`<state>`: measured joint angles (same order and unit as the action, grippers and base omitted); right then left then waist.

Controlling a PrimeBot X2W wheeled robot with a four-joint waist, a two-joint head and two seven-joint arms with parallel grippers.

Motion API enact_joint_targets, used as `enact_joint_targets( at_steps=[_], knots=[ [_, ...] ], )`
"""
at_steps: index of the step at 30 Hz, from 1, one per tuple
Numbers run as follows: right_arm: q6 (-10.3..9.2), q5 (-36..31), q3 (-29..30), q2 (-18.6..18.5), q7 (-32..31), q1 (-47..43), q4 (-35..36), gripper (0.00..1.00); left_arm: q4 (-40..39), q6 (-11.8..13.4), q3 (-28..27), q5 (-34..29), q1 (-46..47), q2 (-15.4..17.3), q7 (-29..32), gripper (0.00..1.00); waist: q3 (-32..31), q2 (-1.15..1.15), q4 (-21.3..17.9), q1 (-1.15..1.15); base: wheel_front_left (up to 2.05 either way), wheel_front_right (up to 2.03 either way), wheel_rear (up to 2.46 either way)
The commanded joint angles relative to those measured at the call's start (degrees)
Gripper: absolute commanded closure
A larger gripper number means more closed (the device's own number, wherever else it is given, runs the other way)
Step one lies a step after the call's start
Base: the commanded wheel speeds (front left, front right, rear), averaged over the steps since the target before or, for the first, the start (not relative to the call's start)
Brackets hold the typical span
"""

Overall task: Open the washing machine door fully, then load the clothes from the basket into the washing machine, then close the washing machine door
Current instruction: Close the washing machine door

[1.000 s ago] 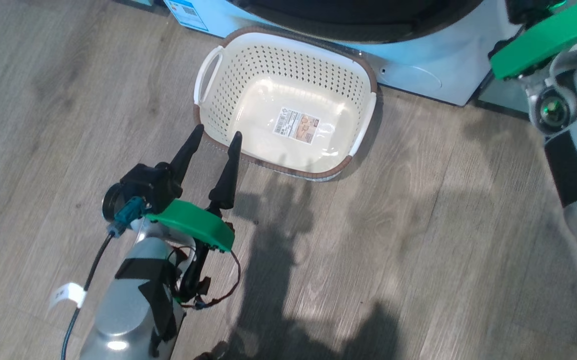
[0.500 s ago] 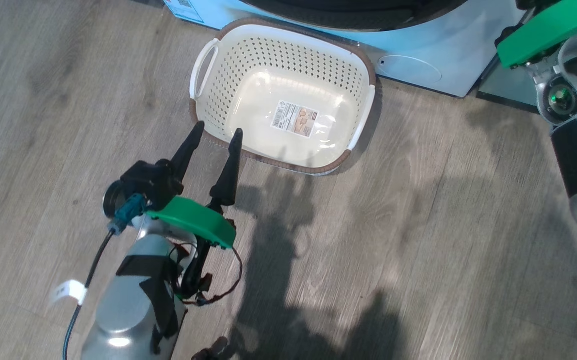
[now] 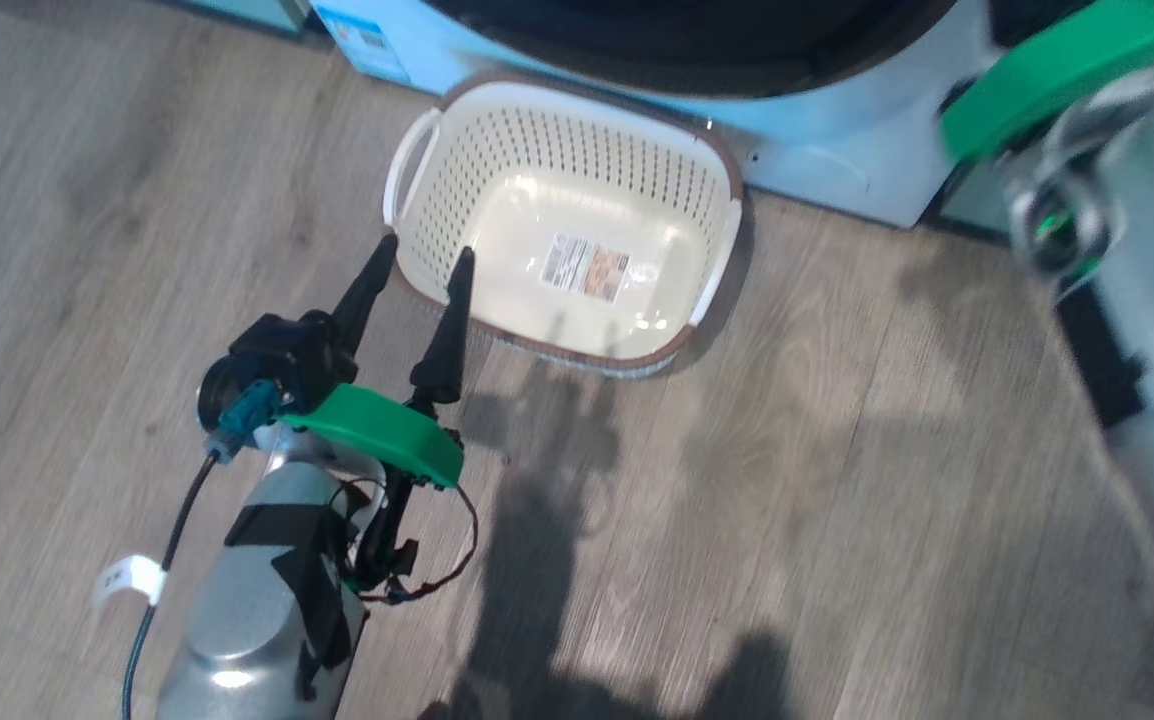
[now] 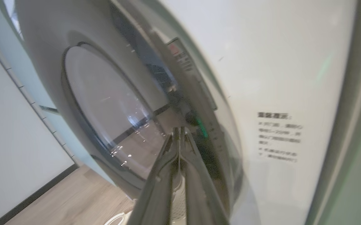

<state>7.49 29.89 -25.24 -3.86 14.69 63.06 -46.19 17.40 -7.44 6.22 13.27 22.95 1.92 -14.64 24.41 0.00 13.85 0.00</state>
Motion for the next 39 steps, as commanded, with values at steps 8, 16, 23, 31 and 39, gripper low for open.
enact_joint_targets(
  at_steps=[8,16,23,31,39],
  knots=[
    [0.0,4.48,-7.69,0.98,0.31,-10.89,5.77,1.0,2.39,-0.04,-4.22,2.23,-0.1,2.42,-0.36,0.0,-8.82,0.0,-1.6,0.0,0.0,0.0,0.0],
    [0.0,2.01,-0.08,0.98,0.31,-23.66,8.38,0.0,8.1,-0.04,-3.56,7.84,-1.54,6.27,-0.36,0.0,-17.44,0.0,-3.73,0.0,0.0,0.0,0.0],
    [0.0,-1.74,8.07,0.36,0.31,-33.2,13.37,0.0,11.1,-0.04,-2.76,10.28,-3.26,9.43,-0.36,0.0,-22.45,0.0,-6.52,0.0,0.0,0.0,0.0],
    [0.0,-8.09,15.68,0.47,0.31,-44.4,19.95,0.0,11.16,-0.04,-4.7,9.01,-6.85,11.72,-0.36,0.0,-26.07,0.0,-11.71,0.0,0.0,0.0,0.0],
    [0.0,-11.52,20.61,0.0,0.31,-52.87,24.75,0.0,9.48,-0.04,-6.07,7.16,-9.43,12.34,-0.36,0.0,-28.02,0.0,-14.95,0.0,0.0,0.0,0.0]
  ],
)
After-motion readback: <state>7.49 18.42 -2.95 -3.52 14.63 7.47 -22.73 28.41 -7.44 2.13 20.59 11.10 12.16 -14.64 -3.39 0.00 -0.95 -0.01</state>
